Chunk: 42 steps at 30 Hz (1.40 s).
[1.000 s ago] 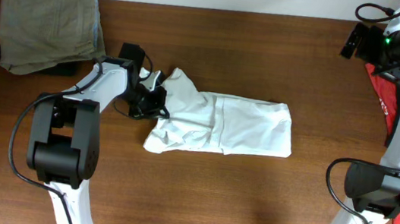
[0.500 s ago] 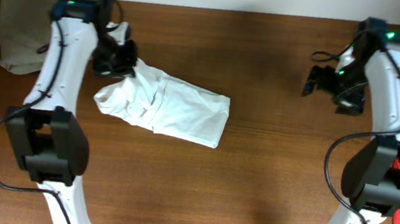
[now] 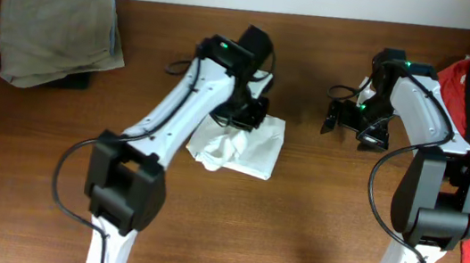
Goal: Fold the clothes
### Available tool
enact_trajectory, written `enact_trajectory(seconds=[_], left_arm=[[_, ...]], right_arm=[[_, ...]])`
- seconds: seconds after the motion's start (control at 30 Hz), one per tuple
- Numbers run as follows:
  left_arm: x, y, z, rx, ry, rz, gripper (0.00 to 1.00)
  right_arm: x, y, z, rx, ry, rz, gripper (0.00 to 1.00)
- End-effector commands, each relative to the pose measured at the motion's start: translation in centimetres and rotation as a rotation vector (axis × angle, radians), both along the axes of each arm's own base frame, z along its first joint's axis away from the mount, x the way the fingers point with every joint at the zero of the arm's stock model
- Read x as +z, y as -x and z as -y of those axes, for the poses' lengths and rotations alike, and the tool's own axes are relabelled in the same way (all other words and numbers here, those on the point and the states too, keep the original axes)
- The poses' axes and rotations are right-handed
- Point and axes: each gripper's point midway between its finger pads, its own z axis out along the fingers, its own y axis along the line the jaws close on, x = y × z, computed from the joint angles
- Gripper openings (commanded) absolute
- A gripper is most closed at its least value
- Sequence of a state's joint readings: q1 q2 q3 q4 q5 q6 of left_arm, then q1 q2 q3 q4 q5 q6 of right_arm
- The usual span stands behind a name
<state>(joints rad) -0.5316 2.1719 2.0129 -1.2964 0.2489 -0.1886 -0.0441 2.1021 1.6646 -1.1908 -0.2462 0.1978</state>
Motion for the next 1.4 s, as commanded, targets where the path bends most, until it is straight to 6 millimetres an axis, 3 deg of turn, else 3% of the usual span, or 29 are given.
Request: enact_trajectory(seconds=[0.0,0.1,0.17,0.2,0.33,0.37,0.4,0.53,0.6,0.63,0.7,0.77,0.8,0.83,0.87,0.9,0.97,1.03,1.13,1.17,1.27,1.37], left_arm=[[-4.4,1.1,0.8,-0.018,-0.06,-0.082,0.06],[-7.2,0.5,1.9,-0.009,-0.055,-0.097,0.06],[-7.8,0.2,3.1,-0.016,-0.002,-0.098,0.06],[-7.6,0.0,3.9,-0.02,0.042,-0.098,0.13],[-6.8,0.2,4.4,-0.079,0.076,-0.09,0.65],[-6.1,0.1,4.6,-0.082,0.084,-0.085,0.8],[-5.4,-0.2,4.7,-0.088,0.092,-0.073,0.84],[1.3,-0.3,8.0,-0.259,0.282,0.01,0.86],[5.1,-0.8,8.3,-0.266,0.3,0.076,0.86],[8.6,-1.8,7.4,-0.245,0.317,0.138,0.86],[12.8,-4.3,3.5,-0.109,0.288,0.228,0.86],[14.9,-6.1,-1.1,-0.005,0.249,0.28,0.86],[15.2,-6.9,-4.6,0.083,0.211,0.273,0.86],[14.8,-8.0,-8.9,0.195,0.142,0.265,0.86],[14.1,-9.2,-12.4,0.267,0.085,0.27,0.99],[12.9,-10.3,-17.3,0.388,0.001,0.259,0.99],[10.9,-10.6,-22.3,0.519,-0.07,0.198,0.99],[7.7,-9.8,-26.0,0.592,-0.109,0.084,0.99],[1.1,-8.1,-28.5,0.643,-0.13,-0.095,0.99],[-0.3,-7.8,-28.5,0.644,-0.134,-0.119,0.99],[-6.8,-6.5,-28.4,0.642,-0.149,-0.19,0.99],[-11.0,-4.8,-28.3,0.723,-0.164,-0.251,0.99]], right_arm=[[0.5,0.0,-0.1,0.004,-0.013,0.015,0.99],[0.5,0.1,-0.2,0.004,-0.013,0.01,0.99],[0.5,0.2,-0.2,0.004,-0.013,0.007,0.99],[0.5,0.2,-0.2,0.004,-0.013,0.007,0.99],[0.5,0.1,-0.1,0.004,-0.013,0.008,0.99],[0.5,0.1,-0.1,0.004,-0.013,0.009,0.99],[0.5,0.1,-0.1,0.004,-0.013,0.009,0.99],[0.5,-0.3,-0.2,0.004,-0.015,0.027,0.99],[0.7,-0.5,-0.5,0.002,-0.039,0.036,0.99],[0.7,-0.5,-0.6,0.002,-0.041,0.037,0.99],[0.9,-0.8,-0.5,0.025,-0.041,0.053,0.99],[1.8,-1.5,-0.5,0.049,-0.04,0.085,0.99],[3.4,-2.2,-0.9,0.046,-0.074,0.106,0.98],[5.0,-2.8,-2.0,0.066,-0.143,0.139,0.99],[7.4,-3.3,-4.0,0.111,-0.255,0.189,0.99],[8.9,-3.4,-5.6,0.157,-0.314,0.22,0.96],[9.2,-2.9,-8.4,0.271,-0.305,0.236,0.96],[8.3,-2.1,-10.7,0.364,-0.213,0.219,0.93],[7.9,-0.7,-17.4,0.511,-0.146,0.249,0.85],[7.6,-0.7,-17.7,0.502,-0.092,0.253,0.85],[7.0,0.3,-21.0,0.554,0.121,0.308,0.85],[7.0,-0.2,-22.9,0.564,0.248,0.405,0.85]])
